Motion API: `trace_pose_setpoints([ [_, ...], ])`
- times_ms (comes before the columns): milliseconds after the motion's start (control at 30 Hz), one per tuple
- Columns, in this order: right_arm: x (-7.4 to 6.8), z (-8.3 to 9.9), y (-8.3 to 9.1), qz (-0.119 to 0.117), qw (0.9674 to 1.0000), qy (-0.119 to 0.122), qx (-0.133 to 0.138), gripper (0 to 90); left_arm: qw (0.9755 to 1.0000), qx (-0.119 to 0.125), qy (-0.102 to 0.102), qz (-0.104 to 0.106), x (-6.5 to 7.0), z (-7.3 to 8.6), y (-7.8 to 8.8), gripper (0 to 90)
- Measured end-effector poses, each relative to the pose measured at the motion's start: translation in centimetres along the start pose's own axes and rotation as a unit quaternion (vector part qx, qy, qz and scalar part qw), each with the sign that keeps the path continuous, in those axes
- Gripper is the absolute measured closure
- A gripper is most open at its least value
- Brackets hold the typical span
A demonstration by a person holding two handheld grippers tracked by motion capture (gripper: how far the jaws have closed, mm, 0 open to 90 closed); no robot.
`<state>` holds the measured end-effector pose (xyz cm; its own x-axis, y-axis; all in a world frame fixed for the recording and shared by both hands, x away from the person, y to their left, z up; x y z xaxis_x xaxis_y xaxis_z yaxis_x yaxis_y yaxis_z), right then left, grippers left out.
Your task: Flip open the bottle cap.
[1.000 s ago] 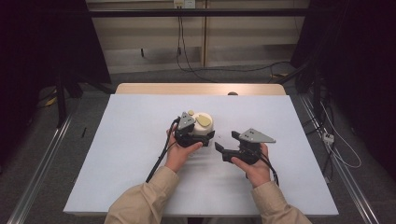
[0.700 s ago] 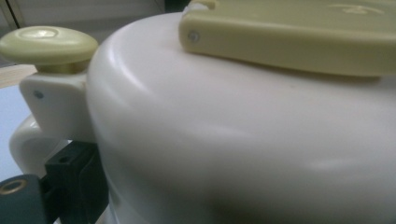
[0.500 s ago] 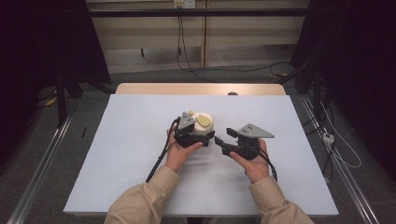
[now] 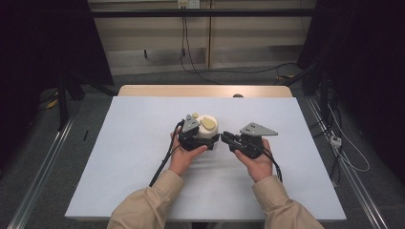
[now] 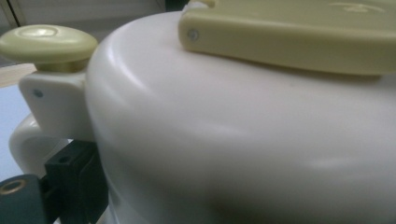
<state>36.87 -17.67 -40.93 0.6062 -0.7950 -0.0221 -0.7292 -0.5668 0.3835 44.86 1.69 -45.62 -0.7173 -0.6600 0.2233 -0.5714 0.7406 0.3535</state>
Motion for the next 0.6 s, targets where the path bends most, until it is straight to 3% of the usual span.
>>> trace_pose_setpoints([
  [300, -0.2, -0.8, -0.8, -0.021, 0.9997, -0.012, -0.005, 90.0, 1.0, 0.001, 0.001, 0.001, 0.0, 0.0, 0.0, 5.3],
  [600, -0.3, -1.2, -1.1, -0.023, 0.9996, -0.008, -0.011, 90.0, 1.0, 0.0, 0.001, 0.0, 0.0, 0.0, 0.0, 5.3],
])
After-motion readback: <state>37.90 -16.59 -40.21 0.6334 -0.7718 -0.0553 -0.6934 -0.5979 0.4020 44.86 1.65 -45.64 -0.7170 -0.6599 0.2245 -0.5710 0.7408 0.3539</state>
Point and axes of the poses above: each handheld gripper's, and its own axes: y roughly backward along the jaws, z roughly out of its underside, x roughly to its right, the point moved 1 cm from there along -y, roughly forward along the jaws, and after that the axes turned 7 degrees about y, right-handed, at the moved point
